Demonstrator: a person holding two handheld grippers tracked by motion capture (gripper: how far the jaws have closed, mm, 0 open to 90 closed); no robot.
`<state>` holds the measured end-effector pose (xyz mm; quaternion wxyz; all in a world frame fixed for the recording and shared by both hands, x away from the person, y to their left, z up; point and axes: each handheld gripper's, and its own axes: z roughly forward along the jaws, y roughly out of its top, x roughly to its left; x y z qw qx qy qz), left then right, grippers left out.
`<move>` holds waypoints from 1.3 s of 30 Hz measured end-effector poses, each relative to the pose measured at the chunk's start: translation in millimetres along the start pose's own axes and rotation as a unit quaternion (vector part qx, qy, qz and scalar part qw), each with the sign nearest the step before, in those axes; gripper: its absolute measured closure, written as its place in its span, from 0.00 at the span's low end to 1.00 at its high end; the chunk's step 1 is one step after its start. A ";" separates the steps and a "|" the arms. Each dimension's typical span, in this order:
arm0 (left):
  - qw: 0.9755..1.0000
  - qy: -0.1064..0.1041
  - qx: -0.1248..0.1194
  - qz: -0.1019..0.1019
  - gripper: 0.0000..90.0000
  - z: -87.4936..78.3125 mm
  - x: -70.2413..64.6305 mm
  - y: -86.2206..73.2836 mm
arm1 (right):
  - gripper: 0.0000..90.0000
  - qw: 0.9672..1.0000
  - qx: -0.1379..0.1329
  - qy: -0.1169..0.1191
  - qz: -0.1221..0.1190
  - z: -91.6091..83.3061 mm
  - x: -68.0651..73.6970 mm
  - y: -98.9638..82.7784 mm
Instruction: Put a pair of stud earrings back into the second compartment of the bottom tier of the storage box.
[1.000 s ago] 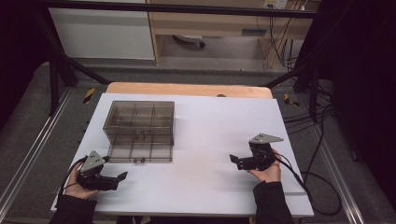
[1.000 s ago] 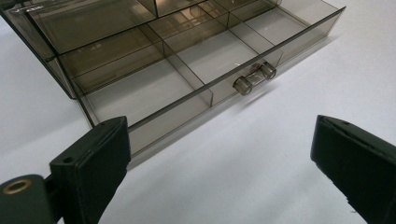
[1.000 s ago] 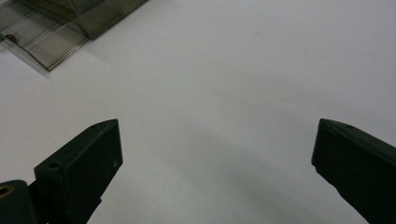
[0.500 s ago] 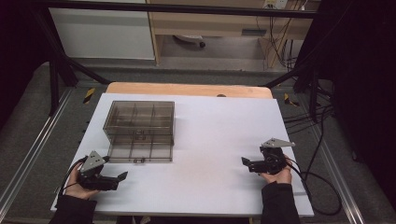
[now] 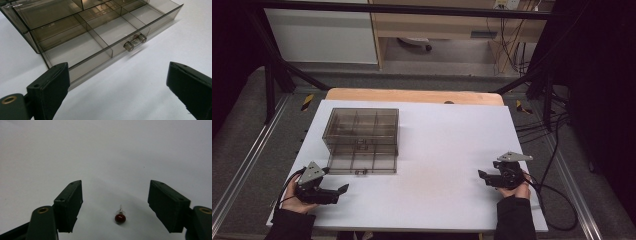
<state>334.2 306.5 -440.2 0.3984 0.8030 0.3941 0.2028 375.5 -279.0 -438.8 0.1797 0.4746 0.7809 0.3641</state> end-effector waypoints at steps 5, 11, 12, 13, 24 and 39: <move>1.000 0.000 0.001 0.001 0.06 0.2 -0.4 0.1 | 0.46 1.000 0.008 0.001 0.002 -0.7 -1.9 -2.4; 1.000 0.000 0.000 0.000 0.06 0.2 -0.1 0.0 | 0.55 1.000 0.014 -0.001 0.000 -1.1 -3.3 -4.5; 1.000 0.000 0.000 0.000 0.06 0.1 -0.2 0.0 | 0.56 1.000 0.014 -0.002 0.001 -0.8 -3.5 -5.0; 1.000 0.000 0.000 0.000 0.06 0.1 -0.1 -0.1 | 0.57 1.000 0.015 -0.002 0.004 -0.5 -3.7 -5.4; 1.000 0.000 0.000 0.000 0.06 0.3 -0.1 -0.1 | 0.72 1.000 0.026 -0.005 0.010 0.3 -7.5 -9.1; 1.000 0.000 0.001 0.000 0.06 0.5 -0.1 -0.3 | 0.84 0.999 0.034 -0.004 0.006 0.5 -6.6 -9.6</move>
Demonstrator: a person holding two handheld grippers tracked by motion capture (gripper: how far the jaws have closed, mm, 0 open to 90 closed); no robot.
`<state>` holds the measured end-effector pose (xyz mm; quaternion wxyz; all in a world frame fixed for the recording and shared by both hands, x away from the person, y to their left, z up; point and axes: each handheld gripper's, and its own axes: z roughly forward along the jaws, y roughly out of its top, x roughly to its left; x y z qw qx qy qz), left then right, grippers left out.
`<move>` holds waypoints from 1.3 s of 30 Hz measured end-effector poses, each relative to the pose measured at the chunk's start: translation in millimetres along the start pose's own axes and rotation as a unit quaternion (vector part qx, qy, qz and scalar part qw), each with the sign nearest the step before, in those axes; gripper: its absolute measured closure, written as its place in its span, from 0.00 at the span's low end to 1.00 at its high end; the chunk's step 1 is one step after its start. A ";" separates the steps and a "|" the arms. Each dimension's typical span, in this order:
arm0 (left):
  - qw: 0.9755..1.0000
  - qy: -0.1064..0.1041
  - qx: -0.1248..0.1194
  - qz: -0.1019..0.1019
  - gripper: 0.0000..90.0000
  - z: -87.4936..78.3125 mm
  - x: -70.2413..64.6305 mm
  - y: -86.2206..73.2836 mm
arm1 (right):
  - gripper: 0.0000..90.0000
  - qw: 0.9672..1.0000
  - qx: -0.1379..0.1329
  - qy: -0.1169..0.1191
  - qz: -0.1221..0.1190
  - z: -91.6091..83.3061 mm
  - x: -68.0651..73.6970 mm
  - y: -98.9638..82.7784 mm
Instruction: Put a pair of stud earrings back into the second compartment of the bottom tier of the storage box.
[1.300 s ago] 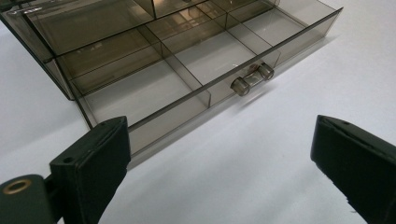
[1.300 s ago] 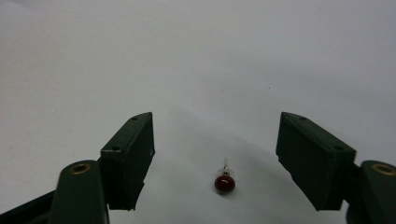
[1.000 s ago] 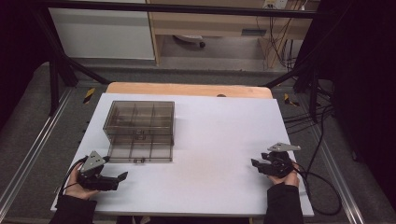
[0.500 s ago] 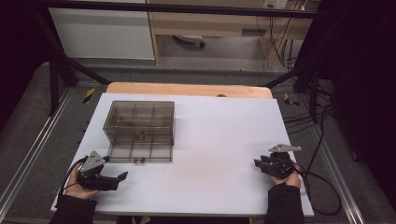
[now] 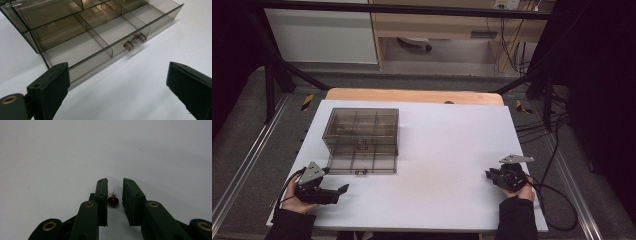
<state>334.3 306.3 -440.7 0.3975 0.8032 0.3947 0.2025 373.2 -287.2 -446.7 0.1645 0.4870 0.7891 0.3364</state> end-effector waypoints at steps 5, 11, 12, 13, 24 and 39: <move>1.000 0.000 0.000 0.001 0.06 -0.1 -0.1 0.1 | 0.85 1.000 0.004 -0.002 -0.003 0.5 0.1 -0.1; 1.000 0.000 0.000 0.001 0.06 -0.2 -0.1 0.1 | 0.87 1.000 0.006 -0.004 -0.006 0.7 0.4 -0.3; 1.000 0.001 0.000 0.001 0.06 -0.1 -0.1 0.1 | 0.87 1.000 0.006 -0.004 -0.006 0.7 0.4 -0.3; 1.000 0.001 0.000 0.001 0.06 -0.1 -0.2 0.1 | 0.88 1.000 0.006 -0.005 -0.005 0.7 0.5 -0.3; 1.000 0.001 0.001 0.002 0.06 -0.1 -0.3 0.2 | 0.89 1.000 0.005 -0.006 -0.005 0.8 0.9 -0.3; 1.000 0.000 0.000 0.001 0.06 -0.1 -0.1 0.2 | 0.89 1.000 0.007 -0.006 -0.009 -0.9 1.5 1.1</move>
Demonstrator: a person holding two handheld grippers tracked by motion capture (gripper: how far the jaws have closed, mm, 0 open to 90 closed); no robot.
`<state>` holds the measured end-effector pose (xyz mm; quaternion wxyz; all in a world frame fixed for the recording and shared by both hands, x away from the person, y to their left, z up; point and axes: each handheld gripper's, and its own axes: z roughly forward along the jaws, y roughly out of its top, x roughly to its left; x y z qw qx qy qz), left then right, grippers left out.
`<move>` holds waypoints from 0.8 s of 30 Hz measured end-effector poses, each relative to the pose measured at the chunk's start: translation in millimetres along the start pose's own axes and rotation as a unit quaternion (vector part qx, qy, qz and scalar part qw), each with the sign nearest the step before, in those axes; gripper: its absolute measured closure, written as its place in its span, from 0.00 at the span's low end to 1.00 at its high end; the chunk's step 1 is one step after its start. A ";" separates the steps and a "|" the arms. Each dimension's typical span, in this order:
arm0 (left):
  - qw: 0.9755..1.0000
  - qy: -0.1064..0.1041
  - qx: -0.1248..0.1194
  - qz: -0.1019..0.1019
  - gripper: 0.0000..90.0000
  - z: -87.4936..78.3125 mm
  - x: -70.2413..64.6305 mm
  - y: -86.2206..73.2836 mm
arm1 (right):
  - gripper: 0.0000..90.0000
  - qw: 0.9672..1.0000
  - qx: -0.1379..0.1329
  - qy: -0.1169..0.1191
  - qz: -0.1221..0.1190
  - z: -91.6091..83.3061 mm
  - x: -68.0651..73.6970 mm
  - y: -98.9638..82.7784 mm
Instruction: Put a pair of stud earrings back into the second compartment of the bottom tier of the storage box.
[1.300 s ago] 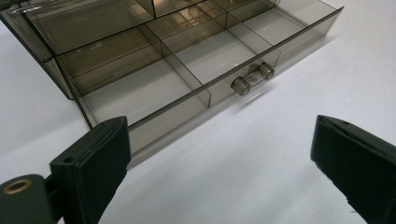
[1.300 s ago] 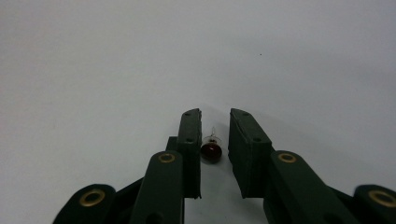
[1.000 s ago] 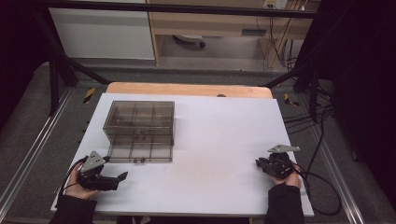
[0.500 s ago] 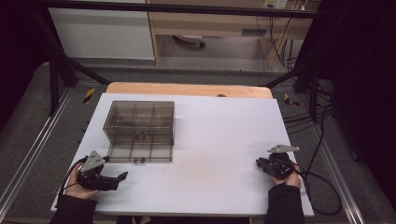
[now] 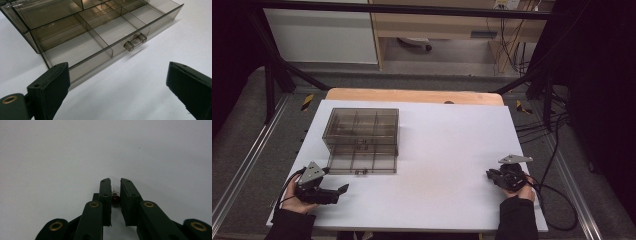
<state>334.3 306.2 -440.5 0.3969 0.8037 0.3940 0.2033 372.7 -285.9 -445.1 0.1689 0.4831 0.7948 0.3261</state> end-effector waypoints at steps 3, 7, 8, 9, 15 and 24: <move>1.000 0.000 0.000 0.000 0.06 0.2 -0.1 -0.1 | 0.89 1.000 -0.003 0.000 -0.001 -0.9 0.4 0.8; 1.000 0.000 0.001 0.000 0.06 0.1 0.0 0.0 | 0.89 1.000 -0.006 0.001 -0.001 -2.5 1.7 2.1; 1.000 0.000 0.001 0.000 0.06 0.2 0.0 0.0 | 0.89 1.000 -0.007 0.001 -0.003 -2.8 1.9 2.4; 1.000 0.000 0.001 0.000 0.06 0.2 0.0 -0.1 | 0.89 1.000 -0.008 0.001 -0.004 -3.1 2.3 2.7; 1.000 0.000 0.001 -0.001 0.06 0.2 -0.2 -0.1 | 0.89 1.000 -0.012 0.004 -0.007 -4.8 4.8 5.0; 1.000 -0.001 0.001 -0.001 0.06 0.6 -0.4 -0.1 | 0.89 1.000 -0.021 0.014 -0.011 -7.2 9.6 9.2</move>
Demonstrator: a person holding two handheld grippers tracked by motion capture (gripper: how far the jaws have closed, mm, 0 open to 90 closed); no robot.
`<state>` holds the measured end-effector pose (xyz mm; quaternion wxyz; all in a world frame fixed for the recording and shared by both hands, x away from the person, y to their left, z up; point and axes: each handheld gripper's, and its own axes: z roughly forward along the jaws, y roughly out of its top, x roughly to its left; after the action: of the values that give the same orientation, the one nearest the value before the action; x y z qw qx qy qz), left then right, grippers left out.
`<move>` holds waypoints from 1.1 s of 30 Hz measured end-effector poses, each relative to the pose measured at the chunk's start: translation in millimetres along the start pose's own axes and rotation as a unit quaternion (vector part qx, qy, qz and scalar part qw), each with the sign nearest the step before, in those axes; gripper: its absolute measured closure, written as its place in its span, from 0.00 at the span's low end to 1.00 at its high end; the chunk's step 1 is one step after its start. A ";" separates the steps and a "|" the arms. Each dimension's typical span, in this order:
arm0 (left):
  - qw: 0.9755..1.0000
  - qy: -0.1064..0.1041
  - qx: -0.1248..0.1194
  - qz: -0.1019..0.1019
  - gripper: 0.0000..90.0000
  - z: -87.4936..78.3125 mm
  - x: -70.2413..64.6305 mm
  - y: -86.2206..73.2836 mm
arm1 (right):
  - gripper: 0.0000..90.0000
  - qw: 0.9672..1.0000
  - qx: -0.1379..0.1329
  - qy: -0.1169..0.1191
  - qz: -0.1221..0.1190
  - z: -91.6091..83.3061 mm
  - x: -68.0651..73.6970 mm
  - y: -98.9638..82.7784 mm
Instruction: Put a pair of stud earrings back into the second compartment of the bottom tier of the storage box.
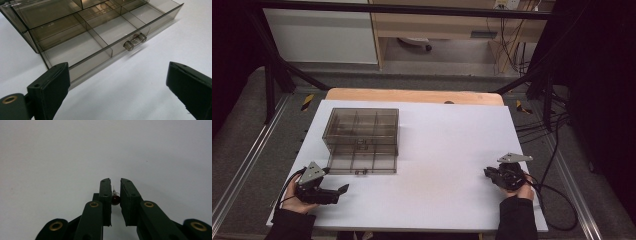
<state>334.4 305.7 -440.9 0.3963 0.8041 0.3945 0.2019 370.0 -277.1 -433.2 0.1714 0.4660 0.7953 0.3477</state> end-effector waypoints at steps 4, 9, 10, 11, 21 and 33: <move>1.000 0.000 0.000 0.000 0.06 0.2 0.1 -0.1 | 0.89 1.000 -0.002 0.006 -0.004 -0.4 1.9 1.8; 1.000 -0.001 0.001 0.000 0.06 0.5 0.0 -0.1 | 0.89 1.000 -0.007 0.011 -0.006 -0.3 5.6 4.7; 1.000 -0.001 0.001 0.000 0.06 0.5 0.0 -0.2 | 0.89 1.000 -0.008 0.013 -0.009 0.0 6.4 5.4; 1.000 -0.001 0.001 0.000 0.06 0.4 0.0 -0.2 | 0.89 1.000 -0.008 0.013 -0.010 0.3 7.4 5.9; 1.000 -0.001 0.002 0.000 0.06 0.7 0.1 -0.2 | 0.89 0.999 -0.011 0.025 -0.018 2.2 14.2 10.9; 1.000 -0.001 0.002 0.000 0.06 0.6 0.1 -0.3 | 0.89 0.998 -0.013 0.040 -0.041 8.0 33.1 22.9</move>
<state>334.6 305.6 -441.6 0.3952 0.8048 0.3949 0.2006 372.3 -238.0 -420.7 0.1597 0.4160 0.8155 0.3694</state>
